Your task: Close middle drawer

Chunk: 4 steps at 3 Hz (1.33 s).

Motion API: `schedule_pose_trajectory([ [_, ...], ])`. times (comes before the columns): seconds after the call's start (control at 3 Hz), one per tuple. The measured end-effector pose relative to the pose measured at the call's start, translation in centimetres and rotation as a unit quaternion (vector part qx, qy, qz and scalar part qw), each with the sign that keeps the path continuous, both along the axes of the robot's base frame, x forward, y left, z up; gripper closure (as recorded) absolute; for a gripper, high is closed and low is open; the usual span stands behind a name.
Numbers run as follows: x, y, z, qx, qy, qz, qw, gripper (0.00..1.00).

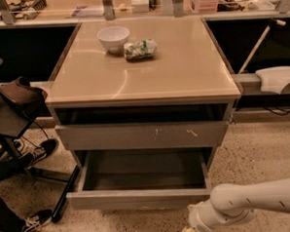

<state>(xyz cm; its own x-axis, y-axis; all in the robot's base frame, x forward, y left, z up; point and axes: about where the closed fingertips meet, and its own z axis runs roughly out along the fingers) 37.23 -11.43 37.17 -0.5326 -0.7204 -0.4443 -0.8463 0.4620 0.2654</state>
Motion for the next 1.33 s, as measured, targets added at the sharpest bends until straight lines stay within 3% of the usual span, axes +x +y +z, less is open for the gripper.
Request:
schedule_pose_trajectory([
  [0.33,2.7,0.4,-0.7,0.03,0.014,0.018,0.9993,0.0],
  [0.67,2.6,0.3,-0.7,0.03,0.014,0.018,0.9993,0.0],
  [1.0,6.4,2.5,1.2,0.044,-0.002,0.03,0.9986,0.0],
  [1.33,6.3,2.4,1.2,0.044,-0.002,0.03,0.9986,0.0],
])
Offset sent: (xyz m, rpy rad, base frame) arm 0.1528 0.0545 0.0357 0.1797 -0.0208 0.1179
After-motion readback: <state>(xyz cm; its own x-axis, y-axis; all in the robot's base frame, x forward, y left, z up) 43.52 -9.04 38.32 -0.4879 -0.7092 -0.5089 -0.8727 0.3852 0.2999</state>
